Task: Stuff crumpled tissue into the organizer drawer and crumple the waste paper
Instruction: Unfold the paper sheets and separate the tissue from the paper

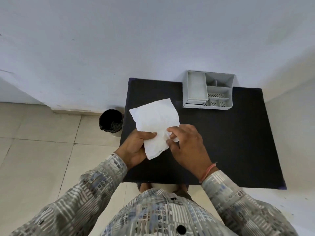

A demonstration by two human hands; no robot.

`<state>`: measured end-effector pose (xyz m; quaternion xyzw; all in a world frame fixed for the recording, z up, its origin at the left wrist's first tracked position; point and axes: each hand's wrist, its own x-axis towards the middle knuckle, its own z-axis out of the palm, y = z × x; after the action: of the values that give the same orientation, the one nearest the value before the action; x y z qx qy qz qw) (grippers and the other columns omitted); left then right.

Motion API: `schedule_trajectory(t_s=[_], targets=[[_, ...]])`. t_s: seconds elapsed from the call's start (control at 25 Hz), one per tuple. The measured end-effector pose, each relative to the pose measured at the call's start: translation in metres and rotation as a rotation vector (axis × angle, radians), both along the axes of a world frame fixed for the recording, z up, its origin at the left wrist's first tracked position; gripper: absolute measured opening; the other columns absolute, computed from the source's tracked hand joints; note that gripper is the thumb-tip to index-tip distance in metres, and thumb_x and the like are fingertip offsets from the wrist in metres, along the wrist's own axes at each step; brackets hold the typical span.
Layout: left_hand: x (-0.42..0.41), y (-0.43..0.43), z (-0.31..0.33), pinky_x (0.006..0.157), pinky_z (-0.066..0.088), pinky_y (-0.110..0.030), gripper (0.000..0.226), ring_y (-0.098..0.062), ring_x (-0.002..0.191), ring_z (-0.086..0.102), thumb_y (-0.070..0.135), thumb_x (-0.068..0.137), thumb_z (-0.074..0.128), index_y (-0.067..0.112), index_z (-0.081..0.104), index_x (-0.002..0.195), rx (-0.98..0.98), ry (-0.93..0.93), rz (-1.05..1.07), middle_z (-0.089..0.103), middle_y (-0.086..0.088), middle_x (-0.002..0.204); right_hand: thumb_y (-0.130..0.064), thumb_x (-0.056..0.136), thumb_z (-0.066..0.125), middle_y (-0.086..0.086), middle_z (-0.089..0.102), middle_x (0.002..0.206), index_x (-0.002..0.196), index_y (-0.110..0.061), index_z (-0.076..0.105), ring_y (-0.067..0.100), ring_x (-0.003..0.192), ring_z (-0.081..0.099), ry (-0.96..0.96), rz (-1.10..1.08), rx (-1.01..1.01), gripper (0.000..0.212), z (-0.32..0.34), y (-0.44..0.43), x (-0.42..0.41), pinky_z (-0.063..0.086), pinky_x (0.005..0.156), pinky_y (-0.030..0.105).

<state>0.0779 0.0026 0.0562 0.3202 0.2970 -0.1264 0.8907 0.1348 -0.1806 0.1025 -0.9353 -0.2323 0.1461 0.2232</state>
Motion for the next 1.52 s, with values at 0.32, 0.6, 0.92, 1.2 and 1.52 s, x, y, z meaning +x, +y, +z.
schedule_trajectory(t_s=[0.32, 0.6, 0.92, 1.2, 1.52], targets=[[0.017, -0.023, 0.035, 0.091, 0.062, -0.055, 0.052, -0.044, 0.125, 0.065, -0.004, 0.088, 0.074, 0.016, 0.067, 0.135, 0.328, -0.115, -0.112, 0.073, -0.017, 0.13, -0.037, 0.088, 0.077, -0.007, 0.074, 0.107, 0.101, -0.031, 0.079, 0.018, 0.126, 0.056, -0.137, 0.031, 0.032, 0.014, 0.03, -0.027, 0.021, 0.042, 0.111, 0.043], [0.035, -0.062, 0.062, 0.096, 0.06, -0.064, 0.05, -0.042, 0.121, 0.07, -0.001, 0.089, 0.075, 0.013, 0.066, 0.137, 0.378, -0.14, -0.138, 0.074, -0.018, 0.13, -0.033, 0.086, 0.078, -0.013, 0.065, 0.112, 0.092, -0.032, 0.075, 0.011, 0.12, 0.053, -0.126, 0.057, 0.088, 0.008, 0.05, -0.063, 0.034, 0.044, 0.109, 0.043], [0.04, -0.112, 0.084, 0.071, 0.065, -0.049, 0.03, -0.028, 0.077, 0.082, -0.005, 0.096, 0.064, 0.009, 0.072, 0.122, 0.239, 0.004, -0.022, 0.084, -0.01, 0.093, -0.023, 0.095, 0.068, 0.003, 0.044, 0.162, 0.092, -0.029, 0.067, 0.026, 0.145, 0.045, -0.182, 0.208, 0.078, 0.007, 0.063, -0.104, 0.038, 0.034, 0.121, 0.053], [0.042, -0.11, 0.093, 0.067, 0.065, -0.046, 0.037, -0.032, 0.083, 0.081, -0.005, 0.094, 0.066, 0.008, 0.069, 0.128, 0.208, 0.009, 0.014, 0.082, -0.016, 0.1, -0.031, 0.098, 0.06, -0.001, 0.056, 0.153, 0.11, -0.026, 0.066, 0.019, 0.141, 0.049, -0.169, 0.261, 0.238, 0.014, 0.061, -0.111, 0.043, 0.037, 0.119, 0.053], [0.047, -0.11, 0.095, 0.078, 0.063, -0.048, 0.05, -0.043, 0.115, 0.073, -0.009, 0.089, 0.069, 0.012, 0.067, 0.135, 0.243, -0.062, -0.021, 0.076, -0.02, 0.126, -0.035, 0.096, 0.068, -0.012, 0.047, 0.159, 0.113, -0.03, 0.066, 0.008, 0.148, 0.039, 0.01, 0.157, 0.383, 0.018, 0.071, -0.118, 0.046, 0.042, 0.119, 0.044]])
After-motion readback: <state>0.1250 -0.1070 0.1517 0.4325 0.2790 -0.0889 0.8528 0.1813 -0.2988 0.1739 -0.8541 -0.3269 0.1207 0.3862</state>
